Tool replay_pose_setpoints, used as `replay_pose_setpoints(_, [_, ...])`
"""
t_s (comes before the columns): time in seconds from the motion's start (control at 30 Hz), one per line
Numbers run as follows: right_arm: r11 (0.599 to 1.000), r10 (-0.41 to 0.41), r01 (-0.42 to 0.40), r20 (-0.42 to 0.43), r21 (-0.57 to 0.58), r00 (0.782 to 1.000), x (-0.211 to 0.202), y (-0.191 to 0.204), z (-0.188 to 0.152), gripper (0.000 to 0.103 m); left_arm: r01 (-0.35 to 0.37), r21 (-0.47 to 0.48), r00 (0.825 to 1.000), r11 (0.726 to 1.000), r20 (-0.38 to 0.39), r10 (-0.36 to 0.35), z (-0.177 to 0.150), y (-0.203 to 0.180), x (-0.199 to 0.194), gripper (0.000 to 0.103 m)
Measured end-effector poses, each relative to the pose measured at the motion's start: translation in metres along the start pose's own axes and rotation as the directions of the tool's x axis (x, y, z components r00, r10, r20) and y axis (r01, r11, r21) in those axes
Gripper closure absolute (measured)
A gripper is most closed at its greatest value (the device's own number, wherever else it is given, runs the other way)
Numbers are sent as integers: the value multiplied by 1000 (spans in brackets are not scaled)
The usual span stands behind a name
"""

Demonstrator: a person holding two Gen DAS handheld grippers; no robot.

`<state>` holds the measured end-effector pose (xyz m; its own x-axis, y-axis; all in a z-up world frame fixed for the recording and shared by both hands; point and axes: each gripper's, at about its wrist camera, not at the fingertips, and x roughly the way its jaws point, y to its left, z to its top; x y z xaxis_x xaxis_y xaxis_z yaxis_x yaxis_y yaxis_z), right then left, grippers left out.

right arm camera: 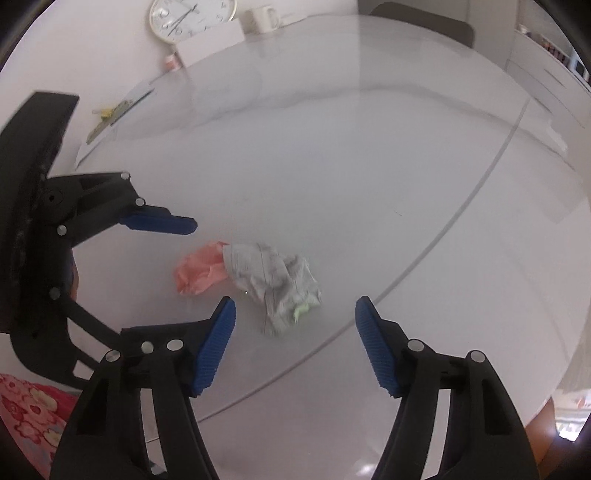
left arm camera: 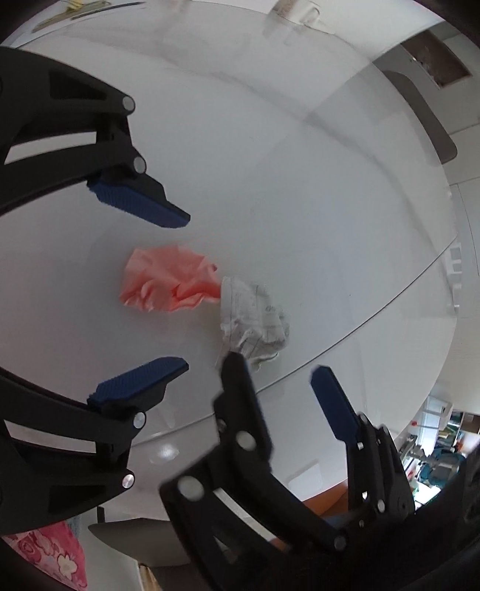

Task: Collect trash
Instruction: 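Move both tools back over the table toward the pink paper and white wrapper, then grasp the white printed wrapper with the right tool while the left tool grasps the pink paper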

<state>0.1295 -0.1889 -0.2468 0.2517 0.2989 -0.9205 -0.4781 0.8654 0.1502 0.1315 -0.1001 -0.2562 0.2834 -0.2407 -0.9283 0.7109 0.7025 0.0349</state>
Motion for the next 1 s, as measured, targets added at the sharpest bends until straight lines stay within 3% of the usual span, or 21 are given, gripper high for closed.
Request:
replay_pose_setpoints(0.23, [998, 10, -14, -62, -54, 998, 21, 8, 9, 53, 36, -9, 999, 999, -21, -36, 9, 16, 15, 44])
replay_pose_setpoints(0.5, [999, 3, -6, -55, -50, 998, 24, 8, 8, 67, 48, -14, 998, 999, -27, -49, 8, 16, 16, 54])
replay_pose_setpoints(0.57, [999, 3, -5, -53, -42, 999, 23, 7, 6, 71, 51, -29, 998, 998, -27, -51, 10, 19, 16, 63])
replay_pose_setpoints(0.63, [999, 7, -9, -51, -39, 999, 23, 8, 4, 76, 61, -43, 998, 997, -31, -62, 11, 20, 17, 65])
replay_pose_setpoints(1.0, [1000, 12, -12, -32, 1, 999, 15, 0, -3, 78, 39, -57, 999, 998, -15, -40, 8, 19, 12, 71])
